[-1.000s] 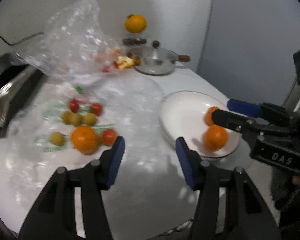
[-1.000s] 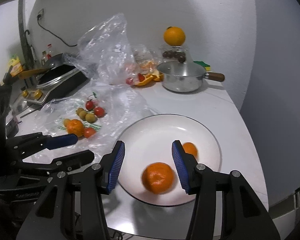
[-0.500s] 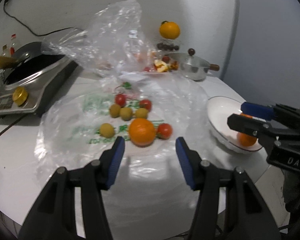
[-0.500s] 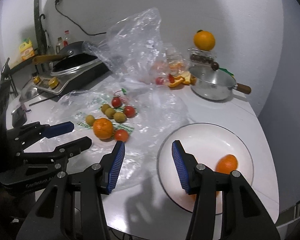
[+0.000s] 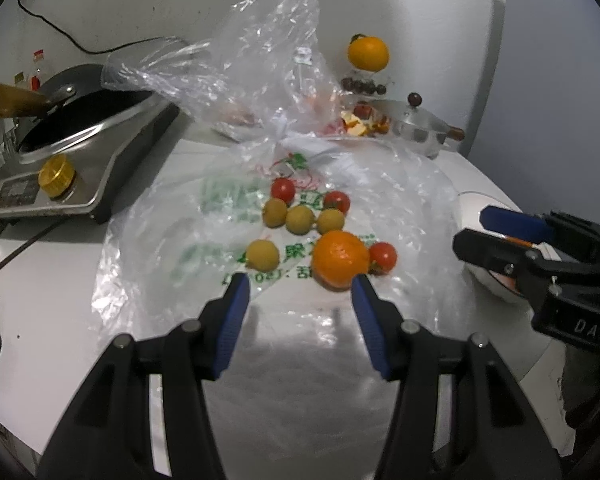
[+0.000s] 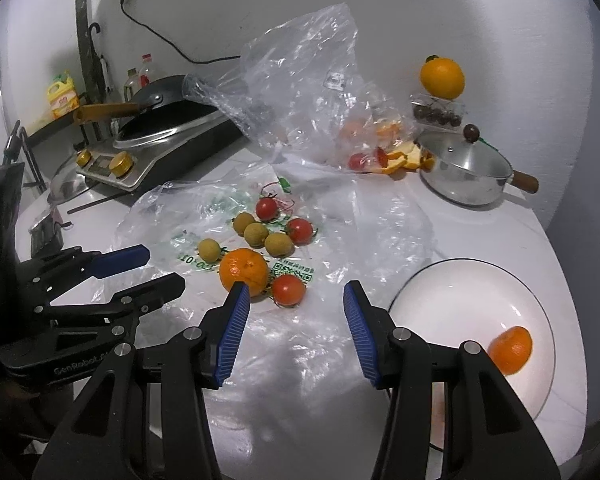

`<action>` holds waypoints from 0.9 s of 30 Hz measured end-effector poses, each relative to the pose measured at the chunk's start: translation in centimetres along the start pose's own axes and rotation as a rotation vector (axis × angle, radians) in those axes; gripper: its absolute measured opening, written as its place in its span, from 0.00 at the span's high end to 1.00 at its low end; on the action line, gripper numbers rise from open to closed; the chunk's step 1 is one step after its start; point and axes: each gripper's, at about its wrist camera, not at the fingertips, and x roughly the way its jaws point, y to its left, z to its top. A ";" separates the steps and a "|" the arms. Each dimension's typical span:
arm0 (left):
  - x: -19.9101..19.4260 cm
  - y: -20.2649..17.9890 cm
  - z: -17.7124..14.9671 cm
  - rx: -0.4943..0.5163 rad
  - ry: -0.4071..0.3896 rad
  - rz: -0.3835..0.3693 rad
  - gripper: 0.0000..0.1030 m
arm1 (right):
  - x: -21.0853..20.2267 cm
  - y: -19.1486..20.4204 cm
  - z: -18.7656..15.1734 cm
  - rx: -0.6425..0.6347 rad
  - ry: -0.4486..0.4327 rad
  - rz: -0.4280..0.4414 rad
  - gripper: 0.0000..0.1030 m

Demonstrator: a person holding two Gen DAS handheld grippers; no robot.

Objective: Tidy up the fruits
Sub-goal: 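Move both tools back over the fruits on the plastic bag, then grasp the large tangerine with the left tool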

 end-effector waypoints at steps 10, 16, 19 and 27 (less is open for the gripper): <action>2.6 -1.2 1.4 0.017 0.035 -0.040 0.29 | 1.4 -1.8 1.0 0.014 -0.010 0.009 0.50; 4.8 -2.4 2.2 0.047 0.081 -0.024 0.29 | 2.0 -3.0 1.0 0.024 -0.011 0.022 0.50; 5.6 -2.7 2.4 0.057 0.100 -0.013 0.29 | 1.9 -3.5 1.0 0.025 -0.019 0.024 0.50; 7.5 -2.8 2.2 0.053 0.150 -0.010 0.31 | 1.8 -4.6 0.6 0.032 -0.026 0.027 0.50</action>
